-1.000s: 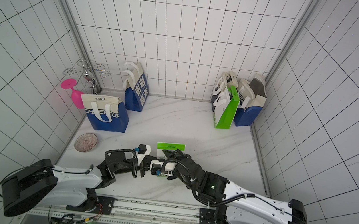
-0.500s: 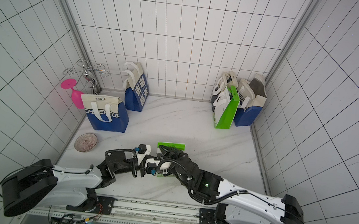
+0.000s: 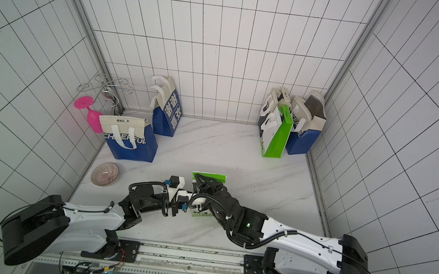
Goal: Open the takeout bag
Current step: Open the takeout bag at the center of the board.
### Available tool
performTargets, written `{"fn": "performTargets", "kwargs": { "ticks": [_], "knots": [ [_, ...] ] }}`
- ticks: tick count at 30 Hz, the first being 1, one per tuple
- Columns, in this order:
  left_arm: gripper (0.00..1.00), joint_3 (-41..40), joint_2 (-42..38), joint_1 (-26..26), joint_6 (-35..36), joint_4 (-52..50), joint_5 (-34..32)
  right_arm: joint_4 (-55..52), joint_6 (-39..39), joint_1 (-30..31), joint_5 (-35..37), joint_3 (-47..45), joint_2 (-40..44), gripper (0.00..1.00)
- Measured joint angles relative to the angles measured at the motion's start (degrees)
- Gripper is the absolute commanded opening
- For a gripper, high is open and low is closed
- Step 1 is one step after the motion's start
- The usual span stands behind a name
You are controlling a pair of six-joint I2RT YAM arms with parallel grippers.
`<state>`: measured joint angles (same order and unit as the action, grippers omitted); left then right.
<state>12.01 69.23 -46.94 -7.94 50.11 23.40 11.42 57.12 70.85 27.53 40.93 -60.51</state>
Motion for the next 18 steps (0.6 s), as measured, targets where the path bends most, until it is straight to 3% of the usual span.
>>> {"fn": "performTargets", "kwargs": {
  "ticks": [14, 18],
  "knots": [
    [0.0, 0.04, -0.17, 0.02, 0.0, -0.17, -1.01, 6.23, 3.58, -0.7, 3.72, 0.0, -3.21, 0.33],
    [0.0, 0.11, -0.24, 0.02, 0.0, -0.2, -1.09, 6.95, 3.85, -0.74, 4.11, 0.0, -3.3, 0.28]
  ]
}}
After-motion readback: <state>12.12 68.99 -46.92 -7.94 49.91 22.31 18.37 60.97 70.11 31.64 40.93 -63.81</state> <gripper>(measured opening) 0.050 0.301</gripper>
